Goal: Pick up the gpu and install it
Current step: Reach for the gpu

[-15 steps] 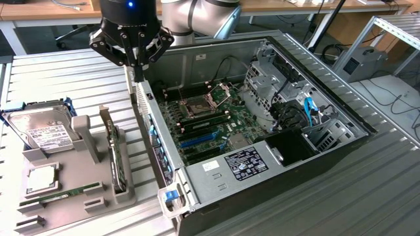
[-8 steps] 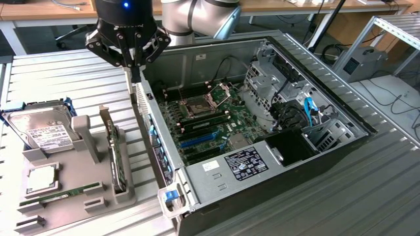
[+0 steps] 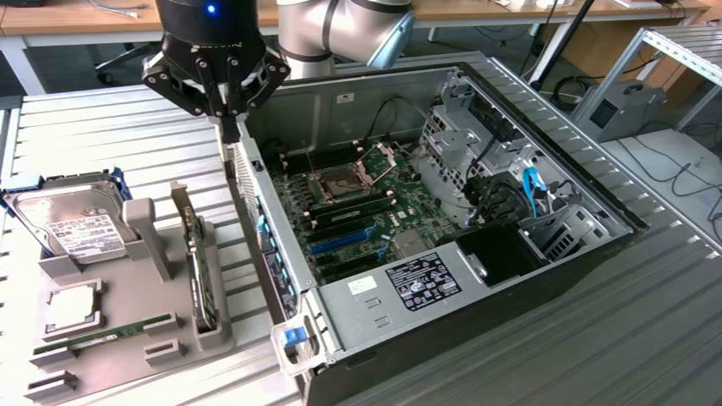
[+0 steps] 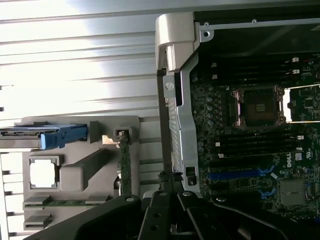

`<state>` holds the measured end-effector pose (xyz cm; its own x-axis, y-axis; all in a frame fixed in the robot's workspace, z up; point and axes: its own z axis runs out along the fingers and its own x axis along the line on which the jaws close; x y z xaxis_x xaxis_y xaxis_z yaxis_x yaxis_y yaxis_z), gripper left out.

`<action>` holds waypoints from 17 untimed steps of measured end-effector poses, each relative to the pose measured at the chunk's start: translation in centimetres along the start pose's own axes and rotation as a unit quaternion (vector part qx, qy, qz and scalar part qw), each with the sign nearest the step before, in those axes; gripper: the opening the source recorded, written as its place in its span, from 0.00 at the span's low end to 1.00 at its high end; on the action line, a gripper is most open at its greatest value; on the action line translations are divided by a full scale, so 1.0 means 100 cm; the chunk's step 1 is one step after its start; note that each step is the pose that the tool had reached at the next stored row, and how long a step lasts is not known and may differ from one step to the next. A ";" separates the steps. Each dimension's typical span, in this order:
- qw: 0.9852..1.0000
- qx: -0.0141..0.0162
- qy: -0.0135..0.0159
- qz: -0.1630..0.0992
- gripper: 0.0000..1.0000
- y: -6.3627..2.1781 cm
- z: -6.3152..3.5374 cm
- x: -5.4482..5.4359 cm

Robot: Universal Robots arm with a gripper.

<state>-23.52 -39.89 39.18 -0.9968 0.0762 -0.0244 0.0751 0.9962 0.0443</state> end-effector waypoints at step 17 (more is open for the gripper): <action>1.000 0.000 0.000 0.000 0.11 -0.0004 0.0003 0.005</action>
<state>-24.01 -39.89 39.14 -0.9968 0.0762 -0.0245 0.0751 0.9962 0.0443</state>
